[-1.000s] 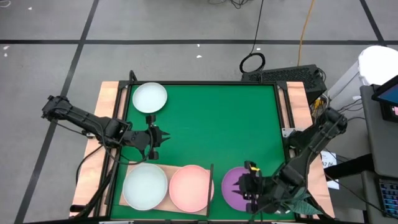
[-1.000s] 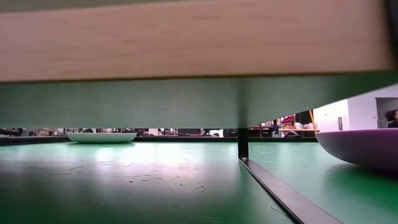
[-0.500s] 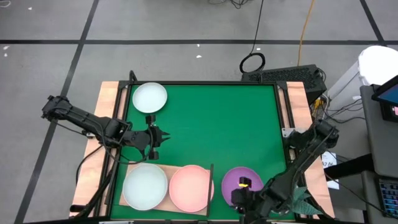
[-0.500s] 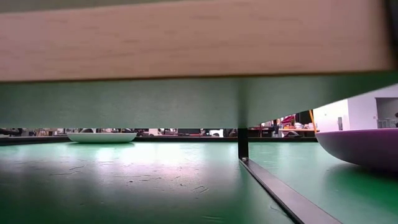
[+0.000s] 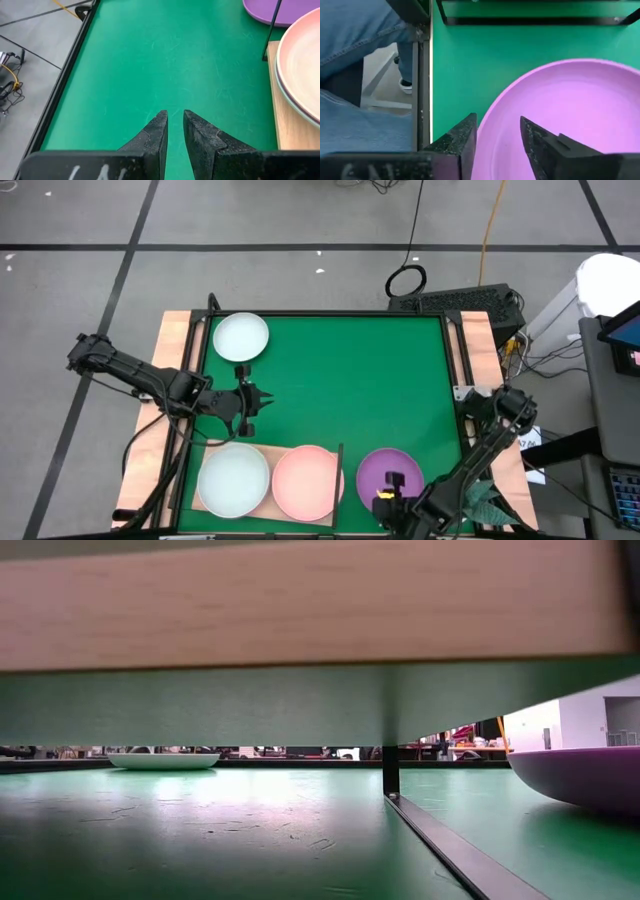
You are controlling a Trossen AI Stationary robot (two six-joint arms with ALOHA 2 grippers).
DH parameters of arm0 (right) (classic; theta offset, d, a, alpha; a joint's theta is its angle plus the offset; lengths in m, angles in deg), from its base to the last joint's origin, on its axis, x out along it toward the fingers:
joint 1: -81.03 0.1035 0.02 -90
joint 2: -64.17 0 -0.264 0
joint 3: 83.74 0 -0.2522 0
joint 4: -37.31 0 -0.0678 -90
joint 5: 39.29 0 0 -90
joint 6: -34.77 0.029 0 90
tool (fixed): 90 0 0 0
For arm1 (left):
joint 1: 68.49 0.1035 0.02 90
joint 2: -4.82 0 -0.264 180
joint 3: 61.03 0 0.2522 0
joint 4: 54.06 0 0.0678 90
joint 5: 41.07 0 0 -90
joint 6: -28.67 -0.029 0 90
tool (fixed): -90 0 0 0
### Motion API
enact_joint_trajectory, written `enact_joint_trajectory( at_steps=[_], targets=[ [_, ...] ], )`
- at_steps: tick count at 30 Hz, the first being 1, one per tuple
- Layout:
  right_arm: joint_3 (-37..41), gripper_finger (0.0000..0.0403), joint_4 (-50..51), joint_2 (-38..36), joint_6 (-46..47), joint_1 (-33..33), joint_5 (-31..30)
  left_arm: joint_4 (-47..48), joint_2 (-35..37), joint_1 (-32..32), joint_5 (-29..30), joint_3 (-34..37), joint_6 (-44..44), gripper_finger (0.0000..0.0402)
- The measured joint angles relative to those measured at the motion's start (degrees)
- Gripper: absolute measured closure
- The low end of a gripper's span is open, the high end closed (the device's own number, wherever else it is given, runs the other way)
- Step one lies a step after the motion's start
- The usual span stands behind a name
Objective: Place and stack plates onto a shelf
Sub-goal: Stack the purple plate on top of the white plate on the shelf
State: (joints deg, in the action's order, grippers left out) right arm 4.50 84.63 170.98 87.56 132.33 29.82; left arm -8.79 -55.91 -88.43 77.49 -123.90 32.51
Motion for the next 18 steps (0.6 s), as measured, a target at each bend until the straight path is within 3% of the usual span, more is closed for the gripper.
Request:
enact_joint_trajectory(
  at_steps=[11,18],
  targets=[
    [0.0,0.0251,-1.41,4.26,-1.15,1.1,3.04,-0.02,0.0,0.0,0.04,0.0,-0.16,0.0335],
    [0.0,0.0307,2.54,5.72,-1.42,1.06,3.15,-0.04,0.0,0.0,0.04,0.0,-0.05,0.0335]
  ],
)
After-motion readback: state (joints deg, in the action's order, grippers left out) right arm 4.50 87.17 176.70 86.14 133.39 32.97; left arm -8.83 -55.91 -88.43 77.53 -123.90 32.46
